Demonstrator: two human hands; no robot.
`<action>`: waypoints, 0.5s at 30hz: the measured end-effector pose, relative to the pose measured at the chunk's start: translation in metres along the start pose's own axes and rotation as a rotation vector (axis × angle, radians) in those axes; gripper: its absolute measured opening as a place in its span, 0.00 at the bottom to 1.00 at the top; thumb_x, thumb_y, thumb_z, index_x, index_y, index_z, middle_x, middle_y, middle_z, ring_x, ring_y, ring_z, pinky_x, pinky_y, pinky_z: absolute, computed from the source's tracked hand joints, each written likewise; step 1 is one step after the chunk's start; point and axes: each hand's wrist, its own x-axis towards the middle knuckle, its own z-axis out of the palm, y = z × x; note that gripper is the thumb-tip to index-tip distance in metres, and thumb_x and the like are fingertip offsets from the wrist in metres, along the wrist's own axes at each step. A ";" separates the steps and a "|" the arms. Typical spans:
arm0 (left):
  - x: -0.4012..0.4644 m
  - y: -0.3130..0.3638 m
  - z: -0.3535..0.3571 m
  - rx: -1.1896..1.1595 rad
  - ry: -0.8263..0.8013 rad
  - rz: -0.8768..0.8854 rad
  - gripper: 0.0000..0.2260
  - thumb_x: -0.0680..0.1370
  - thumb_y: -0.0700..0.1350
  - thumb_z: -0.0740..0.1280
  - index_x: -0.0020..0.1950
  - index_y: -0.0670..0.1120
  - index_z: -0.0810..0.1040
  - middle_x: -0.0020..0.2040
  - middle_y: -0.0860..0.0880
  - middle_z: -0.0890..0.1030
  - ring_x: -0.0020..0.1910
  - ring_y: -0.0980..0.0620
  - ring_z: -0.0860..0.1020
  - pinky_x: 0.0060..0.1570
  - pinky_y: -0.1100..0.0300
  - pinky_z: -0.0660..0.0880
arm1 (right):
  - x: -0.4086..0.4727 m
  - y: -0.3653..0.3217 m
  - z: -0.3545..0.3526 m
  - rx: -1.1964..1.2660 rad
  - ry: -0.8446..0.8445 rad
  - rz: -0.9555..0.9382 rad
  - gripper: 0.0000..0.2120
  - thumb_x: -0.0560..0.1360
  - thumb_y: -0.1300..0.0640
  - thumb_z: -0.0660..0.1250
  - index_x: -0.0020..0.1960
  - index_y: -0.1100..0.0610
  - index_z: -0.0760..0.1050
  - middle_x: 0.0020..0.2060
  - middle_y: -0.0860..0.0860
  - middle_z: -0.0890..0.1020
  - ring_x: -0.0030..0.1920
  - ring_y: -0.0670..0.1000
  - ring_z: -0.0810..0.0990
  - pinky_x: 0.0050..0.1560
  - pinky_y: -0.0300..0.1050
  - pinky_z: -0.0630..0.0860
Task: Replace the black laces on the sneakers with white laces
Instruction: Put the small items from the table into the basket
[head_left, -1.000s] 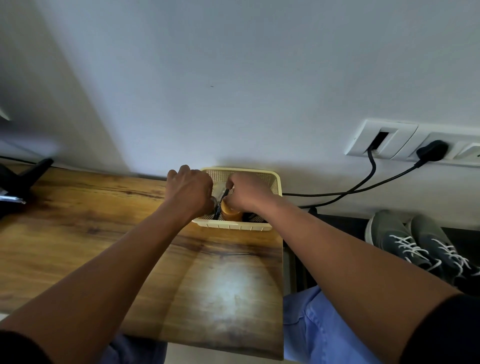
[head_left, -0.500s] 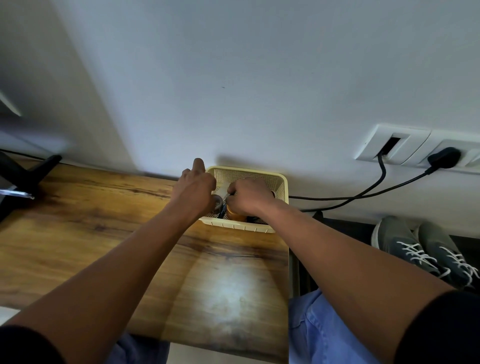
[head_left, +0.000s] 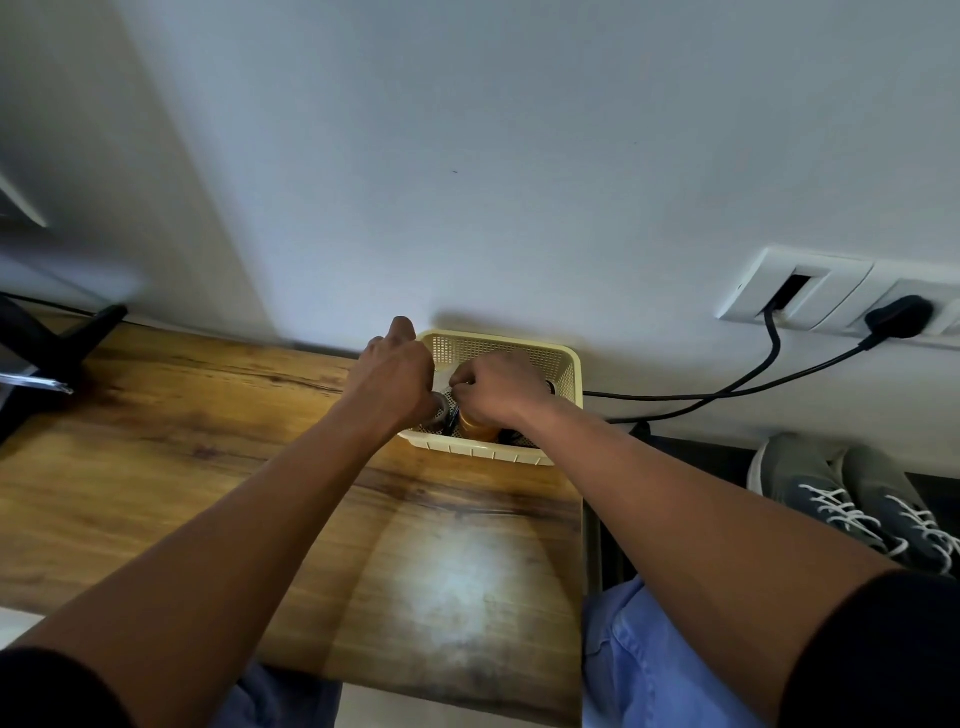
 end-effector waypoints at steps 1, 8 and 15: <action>0.000 0.001 0.001 -0.006 -0.005 0.000 0.09 0.72 0.48 0.77 0.49 0.46 0.87 0.64 0.43 0.72 0.54 0.38 0.79 0.52 0.49 0.78 | 0.000 0.001 0.000 0.007 0.000 -0.001 0.17 0.79 0.47 0.60 0.61 0.43 0.83 0.65 0.49 0.81 0.70 0.61 0.71 0.69 0.57 0.70; 0.003 -0.005 0.007 -0.013 0.004 -0.034 0.15 0.73 0.47 0.74 0.59 0.45 0.83 0.68 0.42 0.70 0.60 0.37 0.77 0.55 0.46 0.78 | -0.002 0.000 0.002 0.014 0.055 0.017 0.15 0.78 0.46 0.63 0.61 0.49 0.81 0.62 0.52 0.82 0.67 0.61 0.73 0.64 0.55 0.74; 0.005 -0.002 0.014 0.079 -0.080 -0.015 0.13 0.78 0.50 0.69 0.59 0.46 0.82 0.67 0.44 0.68 0.63 0.39 0.72 0.55 0.45 0.76 | -0.001 -0.002 -0.001 -0.050 0.069 0.055 0.22 0.78 0.42 0.63 0.65 0.53 0.79 0.66 0.58 0.75 0.69 0.63 0.67 0.65 0.57 0.71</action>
